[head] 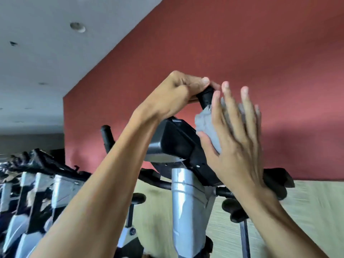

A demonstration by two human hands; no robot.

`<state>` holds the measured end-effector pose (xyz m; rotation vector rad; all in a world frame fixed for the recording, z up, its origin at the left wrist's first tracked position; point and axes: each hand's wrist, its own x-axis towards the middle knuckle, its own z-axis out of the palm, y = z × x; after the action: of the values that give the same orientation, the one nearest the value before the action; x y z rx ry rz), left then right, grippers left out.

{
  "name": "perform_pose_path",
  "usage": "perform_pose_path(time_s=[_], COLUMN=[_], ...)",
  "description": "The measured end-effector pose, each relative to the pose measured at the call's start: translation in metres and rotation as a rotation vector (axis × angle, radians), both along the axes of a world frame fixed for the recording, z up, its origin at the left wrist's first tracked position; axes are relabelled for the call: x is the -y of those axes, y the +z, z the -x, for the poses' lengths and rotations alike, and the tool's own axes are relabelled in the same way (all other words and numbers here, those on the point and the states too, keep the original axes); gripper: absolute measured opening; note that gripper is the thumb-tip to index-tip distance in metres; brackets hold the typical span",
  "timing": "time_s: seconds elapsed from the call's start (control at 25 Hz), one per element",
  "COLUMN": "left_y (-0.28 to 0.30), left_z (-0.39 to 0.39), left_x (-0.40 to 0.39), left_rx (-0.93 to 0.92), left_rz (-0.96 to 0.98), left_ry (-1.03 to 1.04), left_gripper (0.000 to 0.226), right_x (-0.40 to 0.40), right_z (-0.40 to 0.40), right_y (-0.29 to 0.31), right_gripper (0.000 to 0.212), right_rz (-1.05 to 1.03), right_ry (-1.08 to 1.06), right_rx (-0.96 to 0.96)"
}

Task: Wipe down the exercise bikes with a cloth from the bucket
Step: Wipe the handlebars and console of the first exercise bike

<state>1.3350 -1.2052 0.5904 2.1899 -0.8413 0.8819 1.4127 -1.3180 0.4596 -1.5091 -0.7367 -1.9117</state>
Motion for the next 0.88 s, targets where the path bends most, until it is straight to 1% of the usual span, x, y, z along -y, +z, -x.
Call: perform_pose_path(time_s=[0.08,0.16,0.28,0.36,0.4,0.48,0.56,0.6,0.64,0.72,0.8,0.88], left_y=[-0.006,-0.01,-0.018,-0.019,-0.02,-0.021,-0.022,-0.024,-0.025,-0.026,-0.025,-0.025], left_z=[-0.004,-0.012,-0.021,-0.028,-0.031,-0.037,-0.041,-0.043,-0.046,-0.049,-0.05,-0.051], left_x=[-0.006,-0.011,-0.014,-0.017,-0.018,-0.021,-0.021,-0.021,-0.021,-0.021,-0.021,-0.023], left_rx=[-0.024,0.016,0.113,0.144,0.152,0.153,0.156,0.164,0.18,0.193,0.203,0.21], left_rz=[0.073,0.099,0.1,0.09,0.09,0.114,0.143,0.152,0.162,0.181,0.187,0.176], left_ry=[-0.111,-0.18,-0.235,-0.27,-0.289,-0.329,-0.368,-0.384,-0.393,-0.398,-0.391,-0.376], left_gripper=[0.035,0.037,0.038,0.039,0.04,0.045,0.051,0.053,0.055,0.056,0.056,0.054], right_x=[-0.011,-0.019,-0.016,-0.015,-0.019,-0.027,-0.035,-0.036,-0.034,-0.025,-0.02,-0.025], right_z=[0.014,0.017,0.005,-0.001,-0.002,0.004,0.012,0.012,0.008,-0.001,-0.005,-0.003], right_y=[0.022,0.024,-0.01,-0.029,-0.026,0.004,0.032,0.033,0.027,-0.005,-0.026,-0.009], right_gripper=[0.076,0.078,0.077,0.077,0.076,0.072,0.07,0.069,0.069,0.069,0.071,0.073], right_rz=[-0.08,-0.12,-0.079,-0.071,-0.081,-0.124,-0.172,-0.178,-0.158,-0.1,-0.085,-0.094], right_ry=[-0.091,-0.16,-0.254,-0.327,-0.372,-0.432,-0.463,-0.462,-0.445,-0.425,-0.443,-0.481], right_rx=[-0.066,-0.065,-0.057,-0.048,-0.036,-0.026,-0.003,0.011,0.026,0.021,0.024,0.009])
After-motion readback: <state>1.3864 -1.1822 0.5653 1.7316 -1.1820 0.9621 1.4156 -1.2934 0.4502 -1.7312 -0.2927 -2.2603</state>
